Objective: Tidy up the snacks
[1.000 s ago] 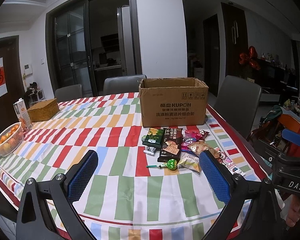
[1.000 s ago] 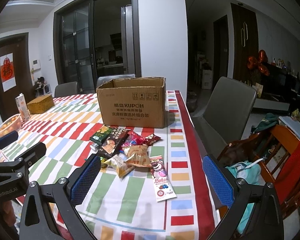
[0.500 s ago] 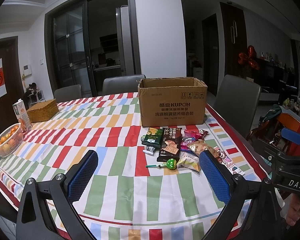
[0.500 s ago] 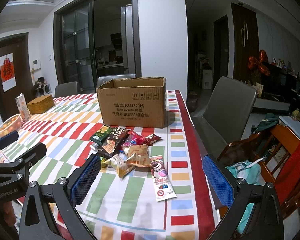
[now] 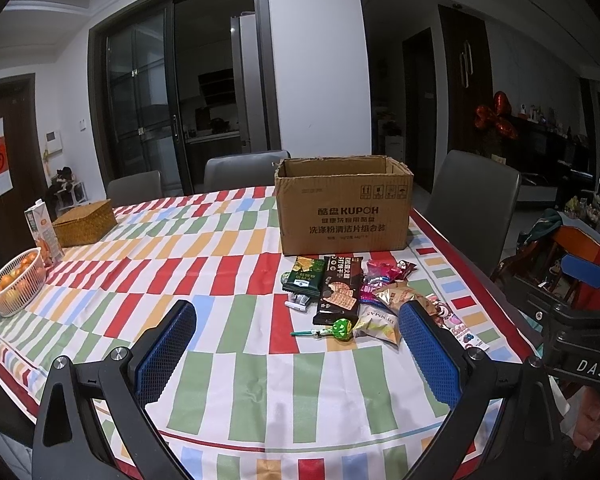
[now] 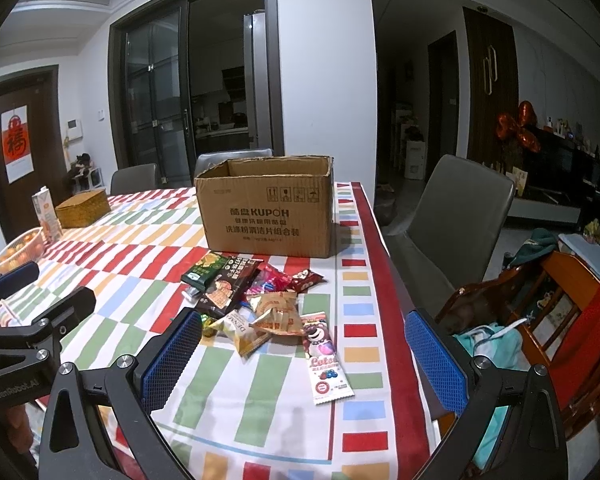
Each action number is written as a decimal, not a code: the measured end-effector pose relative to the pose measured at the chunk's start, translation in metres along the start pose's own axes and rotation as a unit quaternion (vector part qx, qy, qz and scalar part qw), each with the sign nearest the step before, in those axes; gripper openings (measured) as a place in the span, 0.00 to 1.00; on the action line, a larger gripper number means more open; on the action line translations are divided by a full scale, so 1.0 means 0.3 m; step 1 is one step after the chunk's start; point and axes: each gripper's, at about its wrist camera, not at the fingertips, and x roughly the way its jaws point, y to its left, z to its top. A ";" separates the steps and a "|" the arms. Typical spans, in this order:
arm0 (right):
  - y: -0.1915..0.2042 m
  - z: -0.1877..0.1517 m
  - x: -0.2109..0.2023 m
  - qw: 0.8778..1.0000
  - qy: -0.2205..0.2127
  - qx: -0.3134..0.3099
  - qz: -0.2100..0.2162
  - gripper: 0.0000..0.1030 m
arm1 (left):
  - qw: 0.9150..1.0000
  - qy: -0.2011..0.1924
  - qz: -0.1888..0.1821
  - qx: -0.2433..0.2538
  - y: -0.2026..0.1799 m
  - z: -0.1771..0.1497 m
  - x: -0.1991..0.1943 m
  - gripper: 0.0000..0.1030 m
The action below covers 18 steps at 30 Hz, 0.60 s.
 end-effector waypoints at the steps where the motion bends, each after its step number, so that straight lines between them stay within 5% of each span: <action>1: 0.003 0.001 0.000 1.000 0.000 0.000 0.000 1.00 | 1.000 0.000 0.001 0.001 -0.002 0.002 0.001 1.00; 18: -0.009 -0.014 0.045 1.000 0.016 0.000 0.006 1.00 | 1.000 0.013 -0.002 0.020 -0.027 -0.006 0.051 1.00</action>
